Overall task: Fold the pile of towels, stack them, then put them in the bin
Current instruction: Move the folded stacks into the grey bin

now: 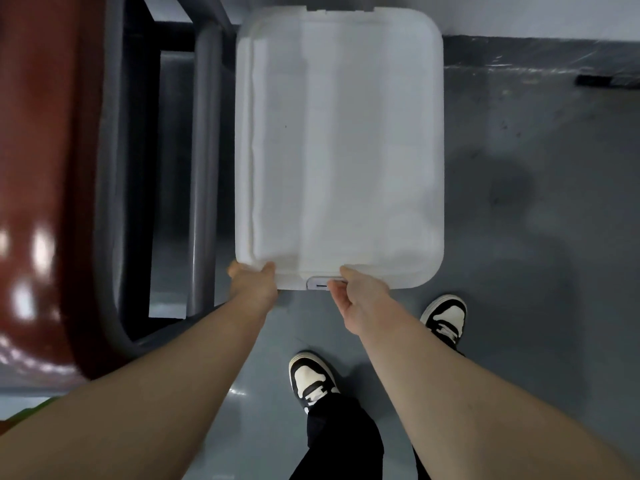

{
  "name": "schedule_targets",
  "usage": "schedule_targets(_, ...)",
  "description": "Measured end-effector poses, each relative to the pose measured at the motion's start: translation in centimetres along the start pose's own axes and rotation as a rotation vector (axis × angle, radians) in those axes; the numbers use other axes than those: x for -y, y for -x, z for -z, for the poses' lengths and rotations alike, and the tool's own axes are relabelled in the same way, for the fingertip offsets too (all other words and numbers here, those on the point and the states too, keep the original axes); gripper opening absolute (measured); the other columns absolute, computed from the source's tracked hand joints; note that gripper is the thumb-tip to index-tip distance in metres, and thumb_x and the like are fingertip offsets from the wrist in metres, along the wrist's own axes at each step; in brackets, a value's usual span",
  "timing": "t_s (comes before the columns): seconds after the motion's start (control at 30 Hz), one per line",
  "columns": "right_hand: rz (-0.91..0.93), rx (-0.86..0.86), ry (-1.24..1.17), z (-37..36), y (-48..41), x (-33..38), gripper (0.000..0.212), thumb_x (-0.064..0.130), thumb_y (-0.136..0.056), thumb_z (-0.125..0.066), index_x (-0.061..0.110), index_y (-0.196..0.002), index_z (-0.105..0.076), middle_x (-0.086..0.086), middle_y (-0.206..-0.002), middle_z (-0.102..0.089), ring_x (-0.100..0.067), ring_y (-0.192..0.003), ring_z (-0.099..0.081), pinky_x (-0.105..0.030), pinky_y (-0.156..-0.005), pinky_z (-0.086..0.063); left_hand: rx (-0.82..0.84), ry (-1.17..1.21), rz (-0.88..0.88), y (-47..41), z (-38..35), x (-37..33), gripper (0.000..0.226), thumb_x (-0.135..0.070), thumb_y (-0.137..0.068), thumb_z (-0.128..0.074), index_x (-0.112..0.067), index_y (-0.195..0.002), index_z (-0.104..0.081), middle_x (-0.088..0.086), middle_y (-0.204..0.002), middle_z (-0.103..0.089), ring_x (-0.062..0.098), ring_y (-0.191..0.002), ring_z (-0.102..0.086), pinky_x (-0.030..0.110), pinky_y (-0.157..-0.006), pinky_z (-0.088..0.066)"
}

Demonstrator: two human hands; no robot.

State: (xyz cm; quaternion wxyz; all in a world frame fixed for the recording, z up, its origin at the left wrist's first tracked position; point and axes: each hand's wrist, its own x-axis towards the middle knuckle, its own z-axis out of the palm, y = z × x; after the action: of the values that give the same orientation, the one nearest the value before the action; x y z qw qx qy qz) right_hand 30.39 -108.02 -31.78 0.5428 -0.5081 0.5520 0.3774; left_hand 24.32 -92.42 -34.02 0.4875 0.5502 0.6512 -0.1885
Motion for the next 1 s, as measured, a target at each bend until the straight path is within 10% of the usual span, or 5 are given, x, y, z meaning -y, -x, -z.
schedule_targets(0.17,-0.034,0.019,0.168,-0.9,4.3,5.3,0.018,0.018,-0.09,-0.08,0.013,-0.105,-0.07,-0.008,-0.091,-0.064,-0.017,-0.065,-0.059,-0.026,-0.068,-0.059,-0.037,-0.128,0.039,4.0,0.1,-5.2,0.084,-0.038,-0.089,-0.07,-0.021,-0.154,-0.02,0.018,-0.138,-0.05,0.038,-0.112,-0.056,0.045,-0.1,-0.048)
schedule_targets(0.37,0.477,0.08,0.619,-5.9,5.7,18.0,0.023,0.027,-0.092,-0.076,0.017,-0.077,-0.061,-0.006,-0.088,-0.067,-0.031,-0.094,-0.069,-0.044,-0.097,-0.055,0.058,-0.347,-0.305,4.8,-0.6,-17.3,0.086,-0.044,-0.095,-0.063,-0.031,-0.162,-0.011,0.01,-0.16,-0.027,0.032,-0.12,-0.053,0.036,-0.086,-0.043)
schedule_targets(0.53,0.833,0.062,1.04,-11.2,2.9,29.4,0.035,0.03,-0.093,-0.07,0.02,-0.126,-0.063,0.0,-0.125,-0.06,-0.024,-0.116,-0.061,-0.027,-0.088,-0.046,0.015,-0.55,-0.575,0.3,-3.4,-28.1,0.095,-0.05,-0.088,-0.071,-0.038,-0.161,-0.012,0.004,-0.161,-0.025,0.03,-0.141,-0.039,0.044,-0.105,-0.048)
schedule_targets(0.7,1.208,-0.073,1.467,-16.3,-1.5,37.7,0.062,0.042,-0.086,-0.072,0.02,-0.14,-0.052,-0.006,-0.143,-0.047,-0.031,-0.136,-0.039,-0.038,-0.111,-0.038,-0.106,-1.024,-0.643,-4.9,-7.0,-35.0,0.13,-0.071,-0.072,-0.077,-0.045,-0.156,0.018,0.005,-0.17,0.016,0.038,-0.156,0.01,0.057,-0.126,-0.012)
schedule_targets(1.0,0.914,0.064,1.826,-22.2,-5.6,45.0,0.098,0.085,-0.06,-0.076,0.023,-0.134,-0.056,0.003,-0.125,-0.065,-0.026,-0.107,-0.062,-0.037,-0.088,-0.053,-0.141,-1.143,-0.695,-7.9,-9.0,-34.5,0.127,-0.092,-0.065,-0.06,-0.057,-0.146,0.032,0.01,-0.162,0.038,0.032,-0.147,0.04,0.059,-0.123,0.01)
